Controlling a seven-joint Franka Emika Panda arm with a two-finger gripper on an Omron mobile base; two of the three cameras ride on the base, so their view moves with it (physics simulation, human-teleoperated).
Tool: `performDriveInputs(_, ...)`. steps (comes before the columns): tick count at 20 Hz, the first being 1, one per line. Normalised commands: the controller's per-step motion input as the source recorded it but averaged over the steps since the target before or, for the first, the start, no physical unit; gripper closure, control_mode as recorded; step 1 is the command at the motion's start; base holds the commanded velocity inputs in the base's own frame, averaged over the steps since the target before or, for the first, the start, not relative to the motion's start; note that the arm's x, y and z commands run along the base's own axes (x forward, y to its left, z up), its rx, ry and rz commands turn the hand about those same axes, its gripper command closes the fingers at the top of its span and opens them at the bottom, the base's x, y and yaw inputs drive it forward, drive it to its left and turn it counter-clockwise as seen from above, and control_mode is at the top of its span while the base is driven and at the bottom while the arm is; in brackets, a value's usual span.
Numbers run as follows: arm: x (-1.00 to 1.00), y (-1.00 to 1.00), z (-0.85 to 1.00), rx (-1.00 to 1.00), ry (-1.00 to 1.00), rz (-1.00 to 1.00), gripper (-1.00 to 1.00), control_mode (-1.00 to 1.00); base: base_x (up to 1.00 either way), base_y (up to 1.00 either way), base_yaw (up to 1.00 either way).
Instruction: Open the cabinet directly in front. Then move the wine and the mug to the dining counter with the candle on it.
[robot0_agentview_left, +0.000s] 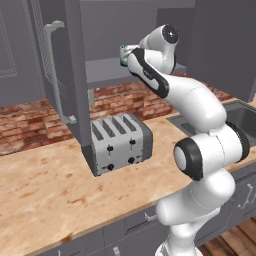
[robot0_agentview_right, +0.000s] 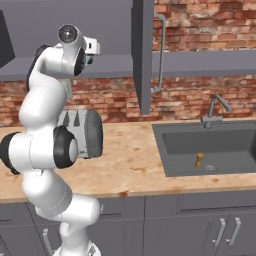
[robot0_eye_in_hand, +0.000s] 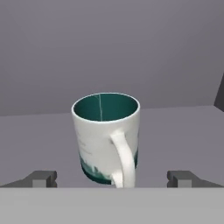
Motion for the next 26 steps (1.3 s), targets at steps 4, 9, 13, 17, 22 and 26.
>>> performDriveInputs(4, 0.19, 0.00, -0.12, 0.00, 0.00, 0.00, -1.00, -1.00, 0.00, 0.00, 0.00)
performDriveInputs(9, 0.24, -0.11, 0.00, 0.01, 0.00, 0.00, -1.00, -1.00, 0.00, 0.00, 0.00)
performDriveInputs(13, 0.09, -0.01, 0.00, 0.00, 0.00, 0.00, -1.00, -1.00, 0.00, 0.00, 0.00)
performDriveInputs(17, 0.00, 0.00, 0.00, 0.00, 0.00, 0.00, -1.00, -1.00, 0.00, 0.00, 0.00)
performDriveInputs(22, 0.00, 0.00, 0.00, 0.00, 0.00, 0.00, -1.00, -1.00, 0.00, 0.00, 0.00)
performDriveInputs(26, 0.00, 0.00, 0.00, 0.00, 0.00, 0.00, -1.00, -1.00, 0.00, 0.00, 0.00)
